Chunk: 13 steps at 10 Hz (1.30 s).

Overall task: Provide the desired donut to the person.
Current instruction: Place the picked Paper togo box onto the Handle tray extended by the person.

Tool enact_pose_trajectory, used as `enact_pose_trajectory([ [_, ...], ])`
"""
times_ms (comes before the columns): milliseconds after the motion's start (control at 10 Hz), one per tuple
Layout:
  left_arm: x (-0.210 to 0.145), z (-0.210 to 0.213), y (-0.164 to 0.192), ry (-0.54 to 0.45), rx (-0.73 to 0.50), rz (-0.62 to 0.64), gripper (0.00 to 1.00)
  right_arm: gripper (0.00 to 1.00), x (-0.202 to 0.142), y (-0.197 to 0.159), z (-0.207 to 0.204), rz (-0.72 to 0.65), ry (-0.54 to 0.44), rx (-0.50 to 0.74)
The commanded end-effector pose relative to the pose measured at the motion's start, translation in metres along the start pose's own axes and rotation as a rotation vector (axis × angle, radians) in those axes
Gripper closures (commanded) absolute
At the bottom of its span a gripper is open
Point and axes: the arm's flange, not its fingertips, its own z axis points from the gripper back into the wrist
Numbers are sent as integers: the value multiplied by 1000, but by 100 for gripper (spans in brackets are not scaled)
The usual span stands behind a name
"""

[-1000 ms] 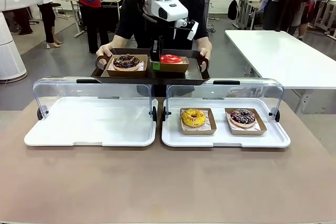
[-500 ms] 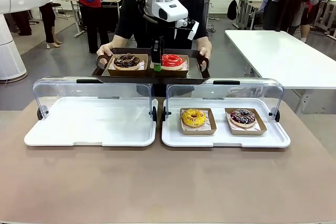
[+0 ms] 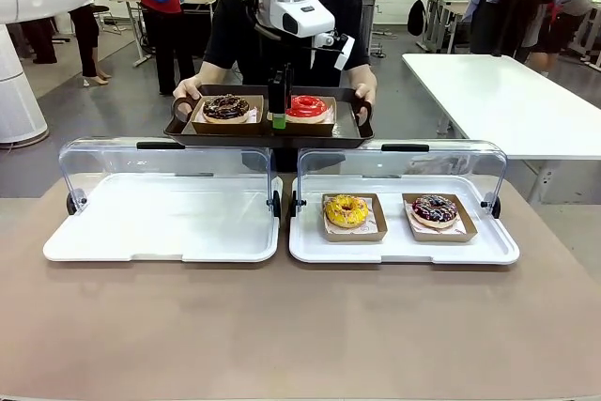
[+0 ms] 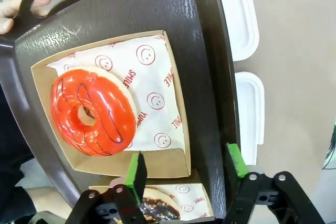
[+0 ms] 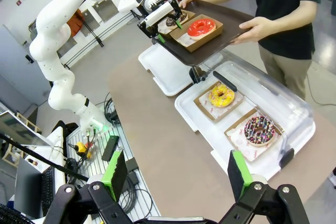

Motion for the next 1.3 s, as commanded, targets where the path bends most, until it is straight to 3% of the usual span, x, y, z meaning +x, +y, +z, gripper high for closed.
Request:
enact_pose_trajectory([
  [0,-3,7,4,-19,-3,-14,0,0,0,1,-1,6,-22,12],
  [400,-4,7,3,-6,-18,-8,0,0,0,1,-1,6,-22,12],
  [600,-26,18,-21,-34,-82,-40,0,0,0,1,-1,6,-22,12],
  [1000,-215,77,-133,-137,-22,-134,0,0,0,1,-1,6,-22,12],
  [1200,-306,86,-168,-152,10,-76,0,0,0,1,-1,6,-22,12],
])
